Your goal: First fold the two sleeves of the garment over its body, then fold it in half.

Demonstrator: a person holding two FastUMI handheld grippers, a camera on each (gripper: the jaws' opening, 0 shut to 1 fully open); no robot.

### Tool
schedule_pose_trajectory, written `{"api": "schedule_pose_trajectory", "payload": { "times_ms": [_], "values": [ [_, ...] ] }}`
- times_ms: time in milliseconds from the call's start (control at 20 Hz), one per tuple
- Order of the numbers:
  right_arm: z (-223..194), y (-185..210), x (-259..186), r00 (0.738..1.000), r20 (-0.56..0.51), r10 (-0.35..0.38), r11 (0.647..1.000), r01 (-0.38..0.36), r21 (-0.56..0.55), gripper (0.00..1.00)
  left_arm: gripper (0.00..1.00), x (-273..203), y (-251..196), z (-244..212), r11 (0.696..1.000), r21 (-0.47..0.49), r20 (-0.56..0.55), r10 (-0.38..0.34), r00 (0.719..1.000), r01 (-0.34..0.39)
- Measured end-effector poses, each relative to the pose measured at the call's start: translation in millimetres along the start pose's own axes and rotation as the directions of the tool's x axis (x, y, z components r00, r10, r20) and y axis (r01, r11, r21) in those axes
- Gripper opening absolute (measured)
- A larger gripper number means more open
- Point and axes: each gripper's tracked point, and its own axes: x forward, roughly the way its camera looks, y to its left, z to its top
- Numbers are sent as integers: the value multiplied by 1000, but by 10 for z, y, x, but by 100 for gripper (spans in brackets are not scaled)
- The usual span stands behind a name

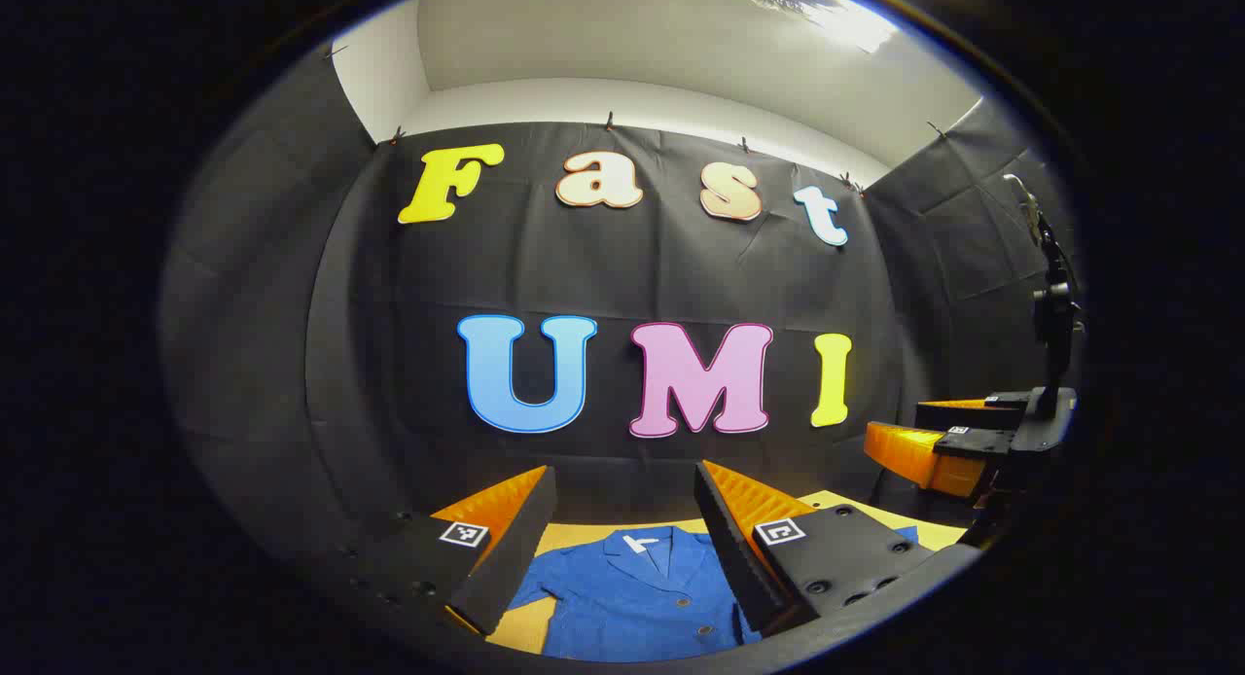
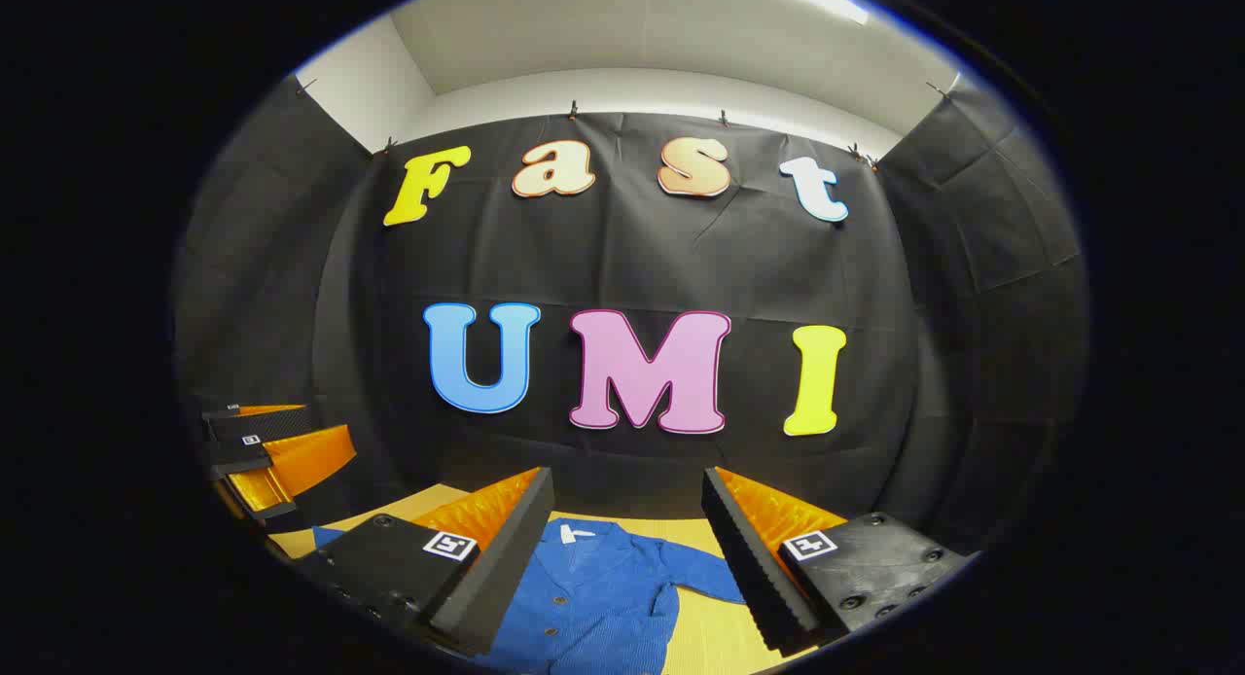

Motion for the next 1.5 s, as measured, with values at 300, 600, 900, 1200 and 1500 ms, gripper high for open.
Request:
{"api": "schedule_pose_trajectory", "payload": {
  "times_ms": [300, 600, 900, 1200, 1500],
  "values": [
    [-81, 90, -12, 999, -26, 35, 999, -35, -24, 98, 82, -67, 4, -19, 1000, 10, -5, 3, 1000, -3],
    [-48, 138, -42, 998, -22, 54, 998, -54, -21, 97, 81, -86, -55, -5, 1000, 22, -1, -19, 1000, 19],
    [-86, 106, -90, 998, -33, 48, 999, -49, -20, 96, 82, -97, -79, -18, 999, 30, -6, -23, 1000, 23],
    [-211, 34, -70, 997, -64, 34, 999, -36, -27, 96, 82, -128, -100, -81, 999, 22, -21, -24, 999, 24],
    [-541, -140, 120, 991, -133, 12, 1000, -15, -18, 97, 82, -116, -83, -138, 1000, 19, -39, 2, 999, -1]
  ]
}}
